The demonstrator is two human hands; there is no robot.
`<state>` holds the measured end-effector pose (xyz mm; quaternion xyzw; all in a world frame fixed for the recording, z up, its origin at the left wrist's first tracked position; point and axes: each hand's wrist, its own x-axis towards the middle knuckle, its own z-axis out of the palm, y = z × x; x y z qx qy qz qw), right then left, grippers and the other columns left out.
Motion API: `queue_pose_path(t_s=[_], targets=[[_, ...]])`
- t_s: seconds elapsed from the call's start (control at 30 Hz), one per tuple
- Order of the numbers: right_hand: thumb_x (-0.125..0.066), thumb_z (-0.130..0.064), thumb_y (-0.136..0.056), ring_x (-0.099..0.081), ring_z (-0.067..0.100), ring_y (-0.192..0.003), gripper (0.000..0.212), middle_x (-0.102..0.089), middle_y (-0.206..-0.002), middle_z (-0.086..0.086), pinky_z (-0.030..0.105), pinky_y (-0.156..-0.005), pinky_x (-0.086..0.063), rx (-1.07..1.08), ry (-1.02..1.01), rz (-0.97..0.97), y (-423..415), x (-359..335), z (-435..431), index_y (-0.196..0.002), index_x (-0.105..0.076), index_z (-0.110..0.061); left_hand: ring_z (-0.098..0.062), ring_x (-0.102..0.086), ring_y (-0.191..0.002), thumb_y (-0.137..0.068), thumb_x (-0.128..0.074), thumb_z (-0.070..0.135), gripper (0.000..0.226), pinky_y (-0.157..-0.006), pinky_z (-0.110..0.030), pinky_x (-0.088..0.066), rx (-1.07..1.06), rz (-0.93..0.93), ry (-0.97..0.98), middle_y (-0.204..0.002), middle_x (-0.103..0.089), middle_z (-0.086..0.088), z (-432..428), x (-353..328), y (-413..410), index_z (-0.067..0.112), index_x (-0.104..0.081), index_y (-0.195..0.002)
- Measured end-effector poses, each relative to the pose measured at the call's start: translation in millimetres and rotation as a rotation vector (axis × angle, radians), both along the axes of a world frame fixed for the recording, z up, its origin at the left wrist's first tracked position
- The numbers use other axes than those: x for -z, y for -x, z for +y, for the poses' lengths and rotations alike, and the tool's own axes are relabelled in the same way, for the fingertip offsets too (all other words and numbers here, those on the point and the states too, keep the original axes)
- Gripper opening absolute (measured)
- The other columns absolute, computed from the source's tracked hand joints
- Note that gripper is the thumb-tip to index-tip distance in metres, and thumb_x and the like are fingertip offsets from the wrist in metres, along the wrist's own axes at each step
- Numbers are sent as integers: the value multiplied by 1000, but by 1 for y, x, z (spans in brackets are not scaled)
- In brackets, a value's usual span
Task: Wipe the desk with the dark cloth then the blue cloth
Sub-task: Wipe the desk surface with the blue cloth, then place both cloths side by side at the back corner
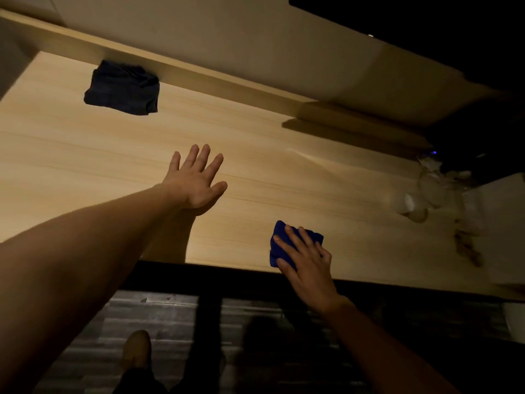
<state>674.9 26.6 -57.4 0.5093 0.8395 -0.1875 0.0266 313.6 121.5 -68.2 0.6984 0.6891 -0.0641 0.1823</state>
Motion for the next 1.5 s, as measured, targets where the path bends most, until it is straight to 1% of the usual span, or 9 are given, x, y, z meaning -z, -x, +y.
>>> queue_pose_path(t_s=[0.2, 0.3, 0.53, 0.77, 0.87, 0.97, 1.1, 1.37, 1.5], targets=[[-50, -39, -109, -29, 15, -152, 43, -37, -164, -12, 34, -104, -25, 45, 112, 80, 6, -27, -15, -152, -50, -32, -34, -25, -158, -108, -40, 56, 71, -128, -49, -22, -66, -406, -146, -173, -24, -13, -83, -26, -34, 13, -32, -164], [-51, -38, -109, -37, 21, -145, 43, -44, -161, -5, 34, -107, -27, -51, 84, 89, 39, -56, -12, -150, -53, -25, -29, -67, -110, -103, -54, 54, 50, -96, -40, -51, -460, -942, 19, -118, -75, -9, -135, -46, -66, 10, -74, -115], [-57, -54, -101, -27, 25, -148, 65, -27, -170, 4, 43, -112, -29, -349, -27, 118, 164, -112, -23, -150, -41, -16, -27, -69, -96, -95, -61, 22, 43, -75, -35, -54, -1115, -1934, 248, -115, -73, -20, -173, -105, -43, 1, -65, -133], [-36, -84, -93, -42, 21, -141, 89, -40, -163, 3, 44, -118, -28, 181, 288, 486, 259, -140, -14, -153, -42, -19, -39, -66, -121, -114, -44, 16, 35, -91, -49, -56, -1110, -1875, -12, -135, -68, -25, -171, -138, 60, 2, -54, -145], [-40, -79, -94, -64, 29, -97, 85, -70, -126, 25, 45, -95, -52, 633, 956, 735, 314, -146, -1, -126, -69, -6, -38, -65, -128, -113, -47, 20, 35, -96, -51, -57, -1082, -1920, -31, -137, -70, -19, -161, -143, 119, 9, -54, -146], [-56, -52, -105, -66, 37, -119, 55, -68, -132, 23, 45, -108, -46, 844, 1387, 1138, 368, -145, 10, -134, -69, -6, -34, -69, -124, -112, -51, 23, 34, -94, -46, -61, -1025, -1878, -27, -134, -72, -15, -143, -137, 180, 15, -55, -144], [-58, -22, -107, -72, 36, -114, 32, -73, -125, 17, 53, -104, -53, 822, 1110, 1217, 450, -133, 42, -136, -60, -6, -29, -74, -116, -112, -52, 31, 31, -95, -44, -61, -925, -1659, -23, -127, -76, -10, -107, -127, 262, 19, -56, -140], [-54, -42, -108, -68, 19, -108, 31, -67, -120, 1, 35, -86, -59, 626, 482, 847, 574, -110, 156, -127, -53, -19, -11, -76, -97, -113, -49, 37, 32, -72, -25, -59, -829, -1295, -86, -125, -71, -2, 11, -113, 379, 25, -52, -143], [-55, -43, -106, -59, 29, -117, 46, -49, -137, 10, 37, -84, -49, 506, 280, 260, 589, -81, 191, -140, -42, -14, -27, -52, -138, -112, -48, 44, 65, -106, -40, -50, -685, -769, -86, -158, -45, -12, 40, -87, 411, 21, -22, -166]])
